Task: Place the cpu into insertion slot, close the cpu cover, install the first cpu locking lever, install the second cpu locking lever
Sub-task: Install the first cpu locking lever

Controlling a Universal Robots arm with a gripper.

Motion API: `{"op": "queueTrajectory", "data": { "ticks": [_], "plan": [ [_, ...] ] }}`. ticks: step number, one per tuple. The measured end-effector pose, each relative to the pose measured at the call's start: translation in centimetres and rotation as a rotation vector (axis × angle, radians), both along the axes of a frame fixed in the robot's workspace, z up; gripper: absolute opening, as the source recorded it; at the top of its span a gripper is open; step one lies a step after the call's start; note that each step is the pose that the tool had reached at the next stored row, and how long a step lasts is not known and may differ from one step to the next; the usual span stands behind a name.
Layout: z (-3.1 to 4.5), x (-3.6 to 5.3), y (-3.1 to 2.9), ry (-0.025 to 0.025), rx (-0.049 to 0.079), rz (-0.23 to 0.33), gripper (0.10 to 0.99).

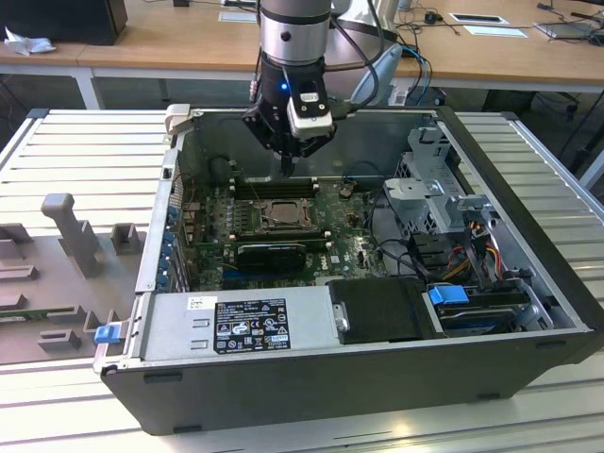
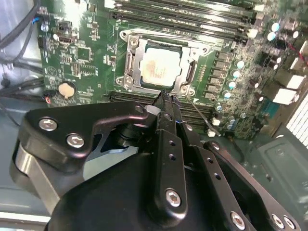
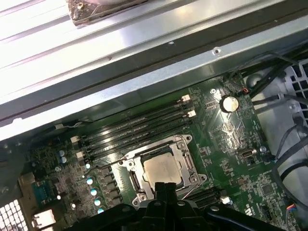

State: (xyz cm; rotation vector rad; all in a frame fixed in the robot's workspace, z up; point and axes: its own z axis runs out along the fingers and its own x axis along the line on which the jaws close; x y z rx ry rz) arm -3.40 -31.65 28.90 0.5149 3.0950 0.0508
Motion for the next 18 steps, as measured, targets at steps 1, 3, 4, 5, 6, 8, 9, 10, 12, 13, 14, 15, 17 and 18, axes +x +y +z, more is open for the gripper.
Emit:
{"op": "queueTrajectory", "data": {
  "ticks": [1, 3, 4, 5, 6, 8, 9, 10, 12, 13, 14, 15, 17, 18],
  "plan": [
    [0.0, 0.0, 0.0, 0.0, 0.0, 0.021, 0.106],
    [0.0, 0.0, 0.0, 0.0, 0.0, 0.056, 0.106],
    [0.0, 0.0, 0.0, 0.0, 0.0, 0.075, 0.106],
    [0.0, 0.0, 0.0, 0.0, 0.0, 0.095, 0.106],
    [-0.01, 0.0, 0.0, 0.0, 0.0, 0.114, 0.106],
    [-0.04, 0.0, 0.0, 0.0, 0.0, 0.181, 0.106],
    [-0.04, 0.0, 0.0, 0.0, 0.0, 0.2, 0.106],
    [-0.05, 0.0, 0.0, 0.0, 0.0, 0.217, 0.106],
    [-0.05, 0.0, 0.0, 0.0, 0.0, 0.257, 0.106],
    [-0.06, -0.05, 0.0, -0.0001, 0.0, 0.272, 0.106],
    [-0.07, -0.16, 0.0, -0.0002, 0.0, 0.278, 0.106],
    [-0.07, -0.55, 0.0, -0.0002, 0.0, 0.281, 0.106],
    [-0.11, -1.38, 0.0, -0.0001, 0.0, 0.286, 0.106],
    [-0.13, -1.57, 0.0, -0.0001, 0.0, 0.289, 0.106]
  ]
}}
